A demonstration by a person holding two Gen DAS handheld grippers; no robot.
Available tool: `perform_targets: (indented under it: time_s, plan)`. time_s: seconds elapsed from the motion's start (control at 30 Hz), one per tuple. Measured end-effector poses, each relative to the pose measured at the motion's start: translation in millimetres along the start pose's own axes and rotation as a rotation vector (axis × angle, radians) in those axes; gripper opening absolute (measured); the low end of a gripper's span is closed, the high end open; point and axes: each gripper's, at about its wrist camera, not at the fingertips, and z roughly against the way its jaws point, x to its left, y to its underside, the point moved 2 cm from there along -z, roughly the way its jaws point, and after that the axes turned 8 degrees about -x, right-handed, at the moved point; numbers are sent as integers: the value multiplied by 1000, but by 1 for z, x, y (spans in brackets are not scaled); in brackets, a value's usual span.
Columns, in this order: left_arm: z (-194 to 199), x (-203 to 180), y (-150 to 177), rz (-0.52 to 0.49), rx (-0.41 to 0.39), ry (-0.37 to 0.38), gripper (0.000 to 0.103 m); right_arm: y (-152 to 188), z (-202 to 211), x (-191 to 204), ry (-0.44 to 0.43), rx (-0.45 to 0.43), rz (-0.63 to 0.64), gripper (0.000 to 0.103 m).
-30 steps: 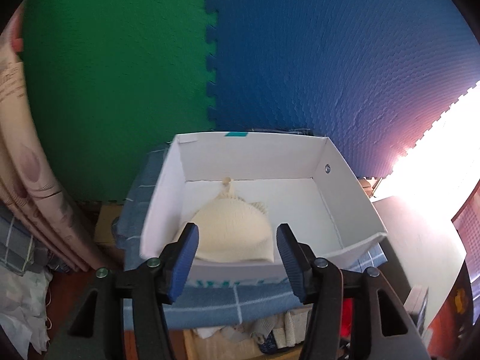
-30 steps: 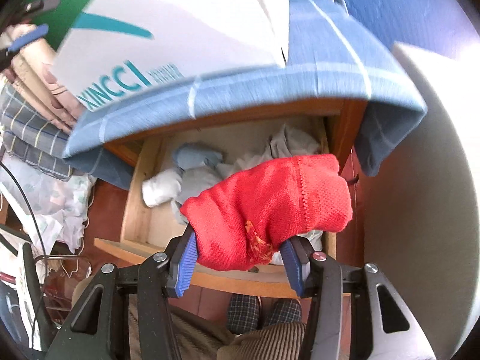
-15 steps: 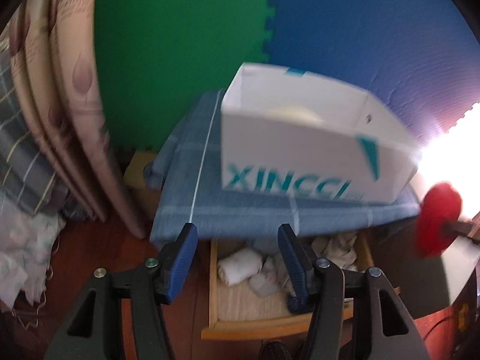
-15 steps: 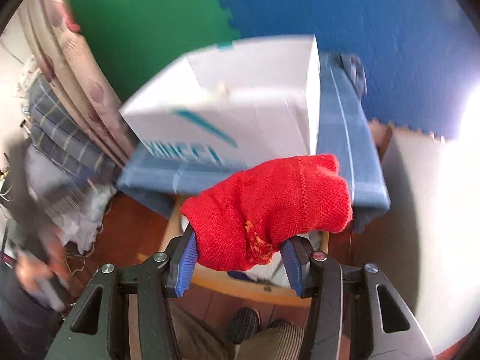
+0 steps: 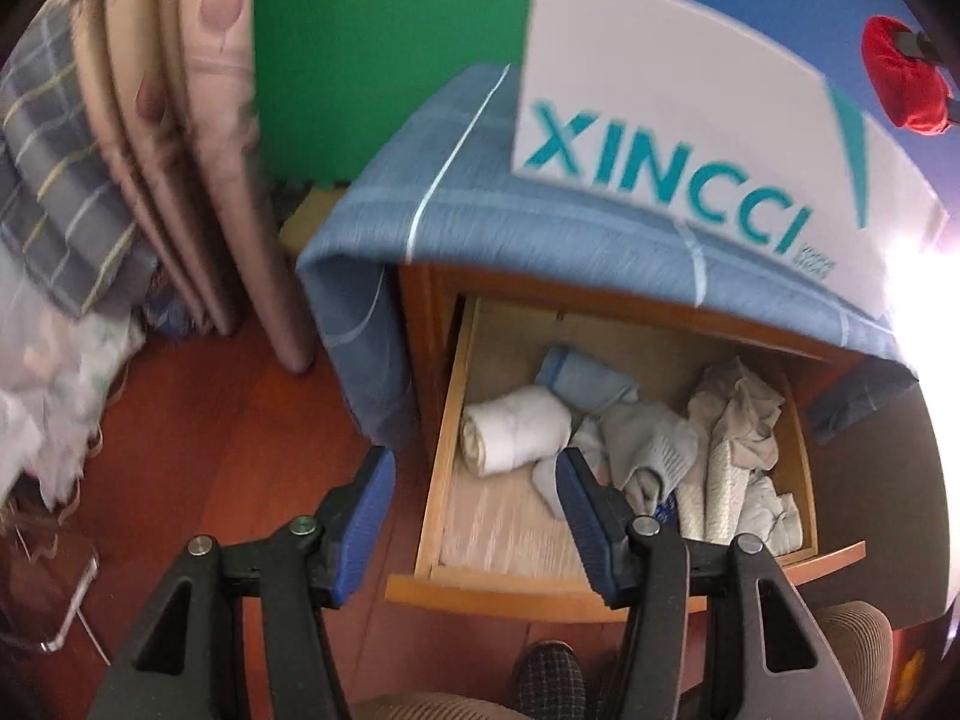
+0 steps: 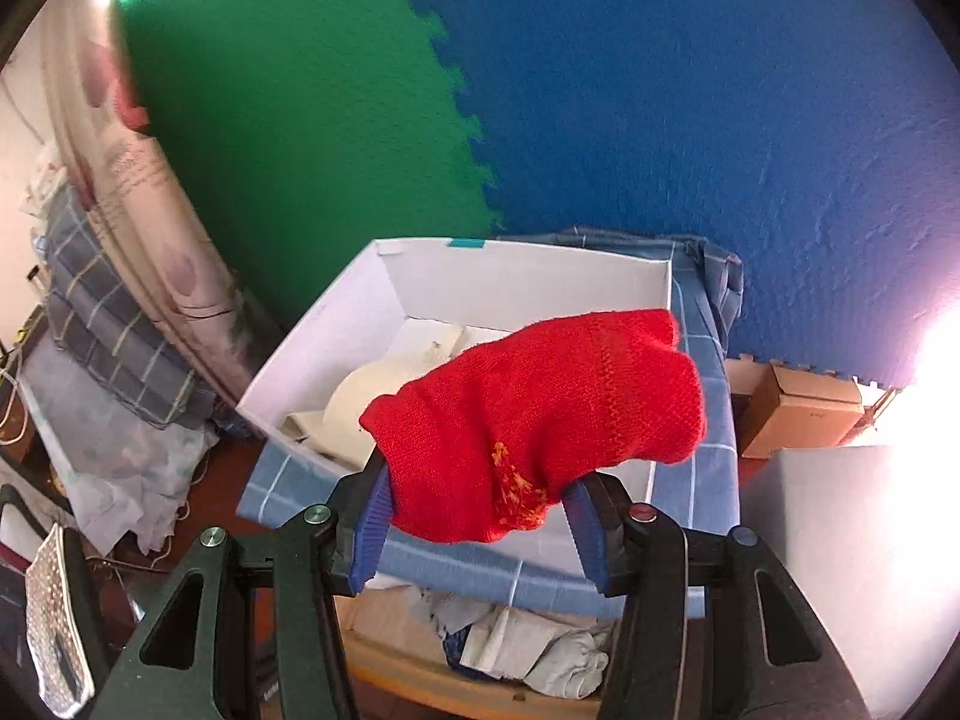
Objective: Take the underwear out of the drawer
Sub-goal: 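Carry the red sock in the right tool into the white box and open it, then move the right tool back down into the drawer toward the grey clothes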
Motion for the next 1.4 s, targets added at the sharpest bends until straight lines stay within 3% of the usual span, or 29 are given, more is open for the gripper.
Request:
perform_targets:
  time_s: [0.13, 0.3, 0.6, 0.73, 0.93, 1.1, 1.4]
  plan:
    - [-13, 8, 13, 16, 17, -36, 57, -1, -43, -3, 44, 87, 5, 50]
    - [-25, 11, 23, 30, 60, -20, 57, 12, -83, -5, 78, 182, 10, 50]
    - [-44, 11, 31, 65, 128, 34, 57, 24, -116, -8, 95, 253, 13, 51]
    - [-44, 11, 32, 75, 118, 37, 57, 28, -127, -6, 97, 273, 16, 55]
    - [-46, 11, 32, 78, 126, 45, 57, 26, -129, -4, 94, 281, 6, 61]
    - [-47, 11, 32, 81, 129, 48, 57, 18, -116, 0, 84, 254, 21, 73]
    - [-47, 11, 32, 80, 133, 44, 57, 18, -64, 8, 15, 212, 47, 74]
